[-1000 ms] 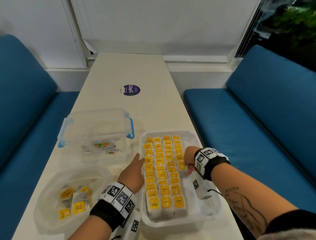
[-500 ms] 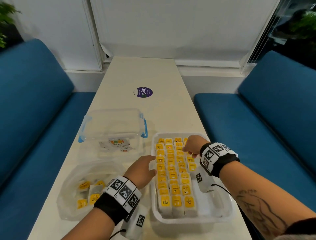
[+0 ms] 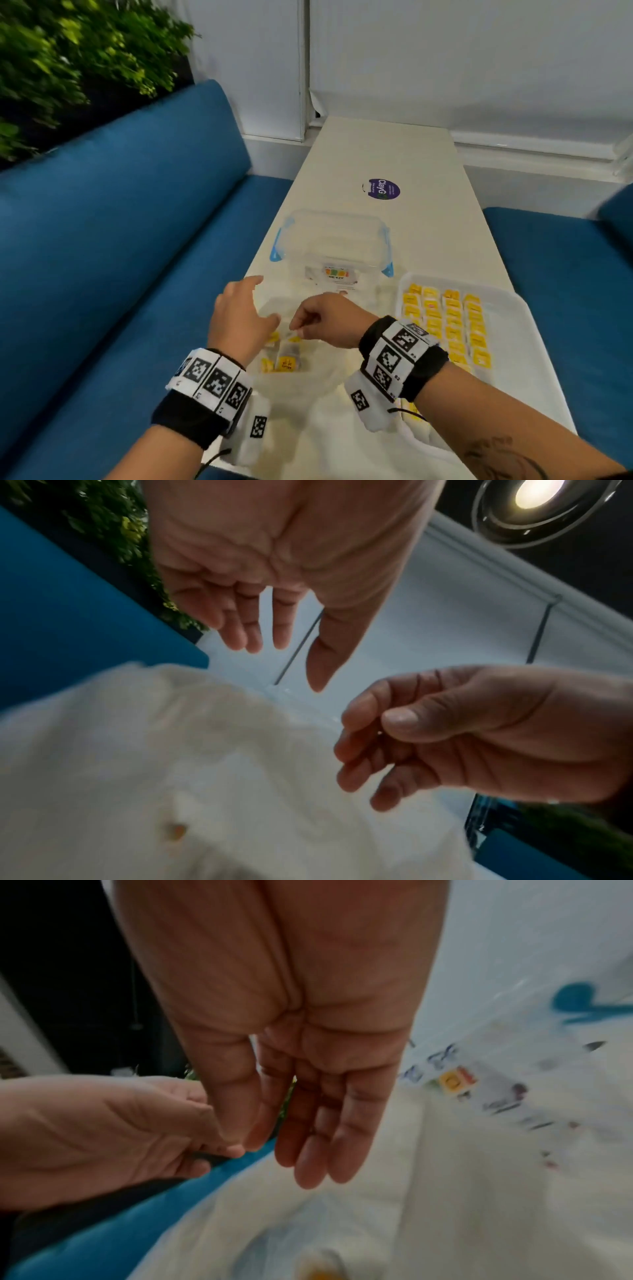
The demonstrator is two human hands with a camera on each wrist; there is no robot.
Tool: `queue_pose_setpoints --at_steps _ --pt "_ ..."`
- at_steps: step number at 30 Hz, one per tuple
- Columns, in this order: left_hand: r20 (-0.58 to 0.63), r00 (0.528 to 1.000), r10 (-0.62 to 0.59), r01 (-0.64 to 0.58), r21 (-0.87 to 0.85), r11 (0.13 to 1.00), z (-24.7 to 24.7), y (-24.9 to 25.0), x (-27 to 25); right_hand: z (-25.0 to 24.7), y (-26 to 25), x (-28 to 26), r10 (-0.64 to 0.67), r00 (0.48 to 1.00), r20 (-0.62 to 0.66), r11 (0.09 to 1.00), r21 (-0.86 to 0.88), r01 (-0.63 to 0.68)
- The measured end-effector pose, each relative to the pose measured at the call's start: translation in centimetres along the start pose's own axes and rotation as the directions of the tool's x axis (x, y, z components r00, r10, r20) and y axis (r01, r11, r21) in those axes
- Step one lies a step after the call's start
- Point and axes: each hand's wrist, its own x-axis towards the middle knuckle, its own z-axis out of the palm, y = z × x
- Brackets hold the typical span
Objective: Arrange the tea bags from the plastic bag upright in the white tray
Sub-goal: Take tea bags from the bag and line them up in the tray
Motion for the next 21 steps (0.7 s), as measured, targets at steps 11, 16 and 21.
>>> queue_pose_setpoints --at_steps 11,16,21 --pt "0.238 0.958 -0.159 0.146 0.069 0.987 2.0 -5.7 0.3 7.0 0.5 3.3 0.278 0.958 0.078 0.813 -0.549 -0.191" --pt "0.241 0.97 -0.022 0.043 -0.084 0.996 2.6 -5.2 -0.6 8.6 0.4 4.2 0.138 0.987 0.077 0.815 -0.576 -0.069" --pt "0.226 0.973 0.046 -0.005 -0.176 0.984 2.6 -5.0 -0.5 9.4 0.5 4.9 0.146 0.986 0.084 0.794 -0.604 -0.066"
